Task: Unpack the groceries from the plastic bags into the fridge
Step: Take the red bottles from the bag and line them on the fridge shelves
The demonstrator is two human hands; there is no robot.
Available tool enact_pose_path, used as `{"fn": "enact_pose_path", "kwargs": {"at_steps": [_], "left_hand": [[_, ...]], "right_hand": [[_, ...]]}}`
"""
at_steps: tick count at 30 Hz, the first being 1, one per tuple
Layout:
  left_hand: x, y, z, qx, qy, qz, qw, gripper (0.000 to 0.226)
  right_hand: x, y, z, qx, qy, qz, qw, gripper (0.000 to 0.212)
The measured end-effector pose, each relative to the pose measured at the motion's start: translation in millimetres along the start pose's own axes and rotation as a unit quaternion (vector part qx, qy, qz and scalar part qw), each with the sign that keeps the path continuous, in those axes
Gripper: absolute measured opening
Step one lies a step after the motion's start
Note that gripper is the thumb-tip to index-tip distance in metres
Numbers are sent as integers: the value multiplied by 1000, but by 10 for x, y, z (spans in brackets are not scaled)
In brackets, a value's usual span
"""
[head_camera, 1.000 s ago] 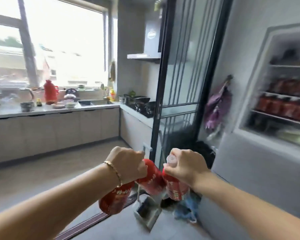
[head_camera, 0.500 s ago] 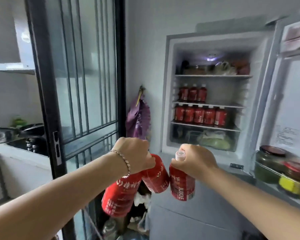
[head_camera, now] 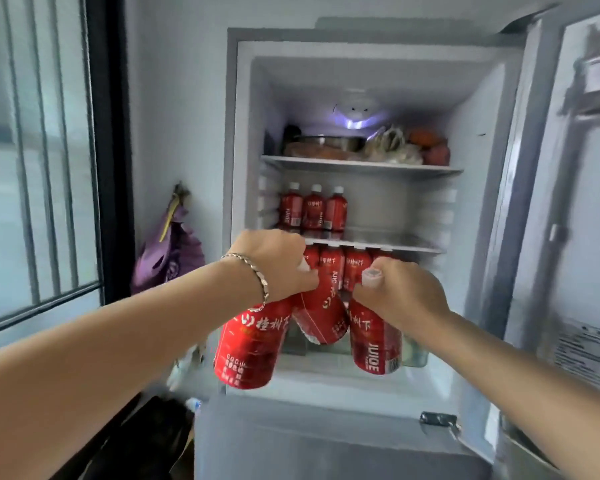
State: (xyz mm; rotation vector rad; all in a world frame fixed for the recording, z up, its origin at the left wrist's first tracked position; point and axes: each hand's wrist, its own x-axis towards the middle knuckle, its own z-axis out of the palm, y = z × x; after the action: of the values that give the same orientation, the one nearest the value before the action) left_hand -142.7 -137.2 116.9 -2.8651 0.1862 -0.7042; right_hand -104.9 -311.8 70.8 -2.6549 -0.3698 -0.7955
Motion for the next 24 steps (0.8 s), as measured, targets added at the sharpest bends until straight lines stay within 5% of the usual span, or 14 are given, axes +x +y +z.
{"fn": "enact_pose_path", "kwargs": {"at_steps": [6, 11, 24], "left_hand": [[1296, -58, 32, 52, 124, -5, 991, 37], [2072, -92, 232, 113, 150, 16, 982, 36], [3437, -323, 706, 119, 134, 91, 980, 40]], "right_hand": [[1246, 465, 103, 63, 128, 18, 990, 21], [2073, 697, 305, 119, 207, 57, 969, 26], [3558, 1169, 971, 30, 167, 169, 971, 41]]}}
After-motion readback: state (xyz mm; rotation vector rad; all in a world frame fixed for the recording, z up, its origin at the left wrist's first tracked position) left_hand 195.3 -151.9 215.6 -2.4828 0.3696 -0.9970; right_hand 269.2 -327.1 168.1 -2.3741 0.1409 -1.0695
